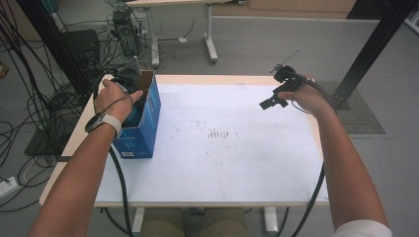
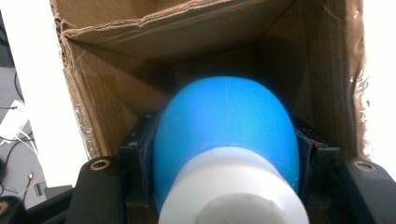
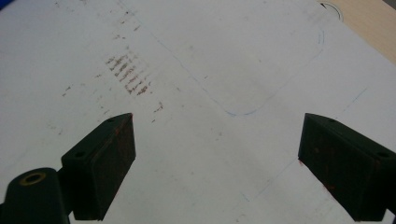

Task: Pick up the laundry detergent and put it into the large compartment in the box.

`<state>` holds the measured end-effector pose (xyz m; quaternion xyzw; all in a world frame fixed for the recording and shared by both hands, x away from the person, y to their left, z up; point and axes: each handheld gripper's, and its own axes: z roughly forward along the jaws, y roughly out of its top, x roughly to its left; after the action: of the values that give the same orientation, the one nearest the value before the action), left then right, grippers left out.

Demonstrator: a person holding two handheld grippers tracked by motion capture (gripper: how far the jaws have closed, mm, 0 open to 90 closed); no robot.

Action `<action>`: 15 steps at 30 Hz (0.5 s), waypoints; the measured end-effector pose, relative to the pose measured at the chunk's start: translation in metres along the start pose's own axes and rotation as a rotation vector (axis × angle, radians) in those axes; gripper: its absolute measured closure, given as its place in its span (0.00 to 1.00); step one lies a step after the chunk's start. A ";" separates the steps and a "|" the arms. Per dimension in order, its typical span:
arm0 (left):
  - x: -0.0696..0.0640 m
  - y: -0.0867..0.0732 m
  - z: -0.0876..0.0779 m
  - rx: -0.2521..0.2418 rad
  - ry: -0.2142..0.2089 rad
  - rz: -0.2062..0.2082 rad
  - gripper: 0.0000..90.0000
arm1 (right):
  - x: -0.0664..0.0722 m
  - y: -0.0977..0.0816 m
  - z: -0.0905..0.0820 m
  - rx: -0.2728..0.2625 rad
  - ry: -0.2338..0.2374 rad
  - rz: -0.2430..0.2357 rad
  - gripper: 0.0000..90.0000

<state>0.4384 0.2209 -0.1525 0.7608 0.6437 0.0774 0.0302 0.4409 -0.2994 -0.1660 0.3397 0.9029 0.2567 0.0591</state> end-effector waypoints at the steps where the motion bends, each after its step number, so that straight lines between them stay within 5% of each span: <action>1: 0.000 0.000 0.000 0.001 -0.001 0.001 0.41 | 0.000 0.000 0.000 0.001 0.000 0.001 0.12; 15: 0.002 -0.001 0.000 -0.004 -0.005 0.000 0.41 | 0.000 0.002 0.003 0.006 0.003 0.000 0.12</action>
<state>0.4382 0.2228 -0.1527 0.7610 0.6433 0.0767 0.0334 0.4423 -0.2972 -0.1673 0.3397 0.9037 0.2543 0.0568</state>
